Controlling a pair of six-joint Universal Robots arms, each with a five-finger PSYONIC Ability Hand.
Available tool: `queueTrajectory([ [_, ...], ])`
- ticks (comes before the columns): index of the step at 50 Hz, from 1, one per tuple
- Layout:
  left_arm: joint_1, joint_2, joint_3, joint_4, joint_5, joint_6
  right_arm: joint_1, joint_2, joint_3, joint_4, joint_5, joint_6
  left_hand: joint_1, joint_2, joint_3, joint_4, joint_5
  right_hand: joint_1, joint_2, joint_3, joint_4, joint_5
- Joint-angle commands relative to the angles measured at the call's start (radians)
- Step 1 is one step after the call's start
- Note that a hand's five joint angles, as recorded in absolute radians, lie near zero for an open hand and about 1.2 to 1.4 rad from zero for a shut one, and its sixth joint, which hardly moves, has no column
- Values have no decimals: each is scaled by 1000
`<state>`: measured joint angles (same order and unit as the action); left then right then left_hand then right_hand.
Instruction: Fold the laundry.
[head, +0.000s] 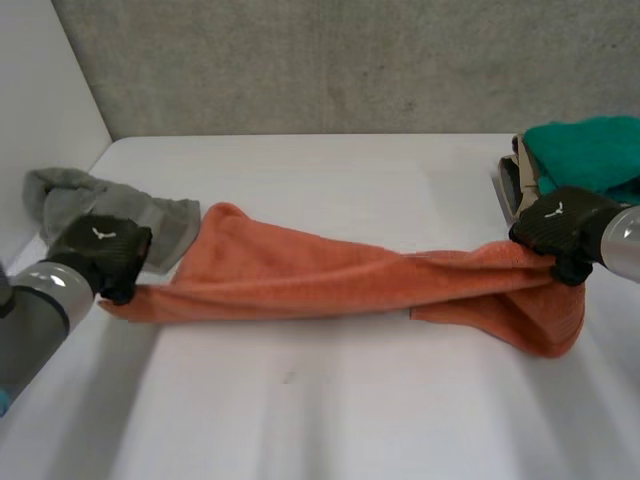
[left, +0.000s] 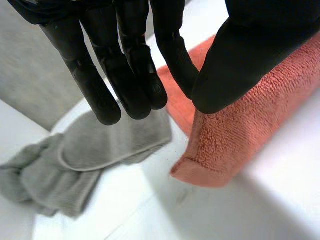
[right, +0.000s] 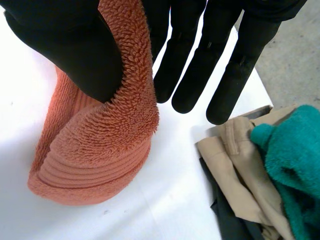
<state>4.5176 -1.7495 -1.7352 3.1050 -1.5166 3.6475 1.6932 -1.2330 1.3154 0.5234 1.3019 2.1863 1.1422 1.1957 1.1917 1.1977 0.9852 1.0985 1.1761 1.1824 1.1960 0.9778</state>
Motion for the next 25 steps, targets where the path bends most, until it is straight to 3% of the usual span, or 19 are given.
queueTrajectory([
  [1, -31, -188, 290, 67, 9, -1, 77, 102, -123, -238, 22, 156, 254, 201, 205, 199, 237, 298, 220, 214, 200, 244],
  [7, -55, -222, 659, 223, -11, -17, 148, 110, -311, -599, 155, 364, 254, 201, 205, 199, 237, 298, 220, 214, 200, 244],
  [8, -52, -220, 730, 300, -25, -24, 152, 102, -320, -735, 187, 418, 254, 201, 205, 199, 237, 298, 220, 214, 200, 244],
  [11, -55, -208, 767, 487, -62, -53, 157, 76, -274, -1011, 214, 492, 254, 201, 205, 199, 237, 298, 220, 214, 200, 244],
  [13, -54, -179, 763, 572, -82, -67, 158, 58, -233, -1100, 215, 503, 254, 201, 205, 199, 237, 298, 220, 214, 200, 244],
  [15, -52, -136, 737, 642, -99, -75, 160, 30, -176, -1138, 208, 498, 254, 201, 205, 199, 237, 298, 220, 214, 200, 244],
  [25, -46, -113, 429, 597, -96, -81, 164, 3, 83, -1027, 160, 495, 254, 201, 205, 199, 237, 298, 220, 214, 200, 244],
])
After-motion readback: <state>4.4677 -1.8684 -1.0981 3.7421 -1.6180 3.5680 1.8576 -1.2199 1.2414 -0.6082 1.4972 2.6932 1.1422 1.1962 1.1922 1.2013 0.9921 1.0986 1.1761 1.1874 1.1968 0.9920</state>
